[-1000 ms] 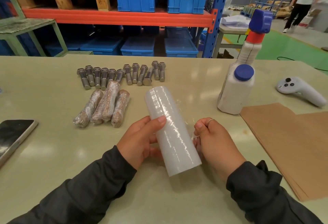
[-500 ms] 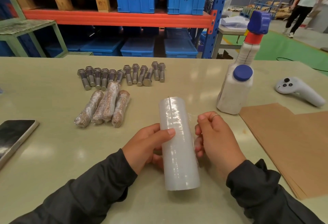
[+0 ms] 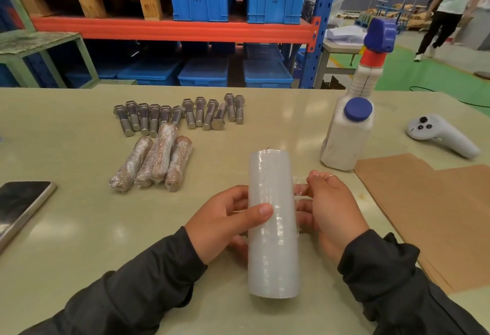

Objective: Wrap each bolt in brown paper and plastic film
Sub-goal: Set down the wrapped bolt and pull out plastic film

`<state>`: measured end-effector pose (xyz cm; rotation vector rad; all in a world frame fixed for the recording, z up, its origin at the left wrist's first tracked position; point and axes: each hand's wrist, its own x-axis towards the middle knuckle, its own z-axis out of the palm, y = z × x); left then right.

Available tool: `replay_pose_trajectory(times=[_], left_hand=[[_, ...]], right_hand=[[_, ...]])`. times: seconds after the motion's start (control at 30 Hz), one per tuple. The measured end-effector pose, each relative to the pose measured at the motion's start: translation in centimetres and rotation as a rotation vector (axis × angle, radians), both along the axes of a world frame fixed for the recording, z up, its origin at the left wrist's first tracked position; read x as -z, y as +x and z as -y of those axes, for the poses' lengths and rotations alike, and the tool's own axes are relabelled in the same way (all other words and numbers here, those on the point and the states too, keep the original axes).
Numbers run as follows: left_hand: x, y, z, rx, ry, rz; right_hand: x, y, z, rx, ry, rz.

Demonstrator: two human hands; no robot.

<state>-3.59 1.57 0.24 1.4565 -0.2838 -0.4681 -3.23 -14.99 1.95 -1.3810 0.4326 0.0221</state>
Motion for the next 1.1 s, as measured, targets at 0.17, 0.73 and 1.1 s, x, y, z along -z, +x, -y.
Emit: replay_pose_trajectory(times=[0.17, 0.73, 1.1], left_hand=[[-0.1, 0.0, -0.3, -0.017, 0.014, 0.034], [-0.3, 0.1, 0.2, -0.122, -0.066, -0.031], [-0.7, 0.2, 0.0, -0.021, -0.224, -0.095]], right_hand=[[0.0, 0.3, 0.4, -0.082, 0.088, -0.066], [1.2, -0.2, -1.0, -0.096, -0.353, 0.11], [0.6, 1.1, 1.0, -0.149, -0.813, 0.354]])
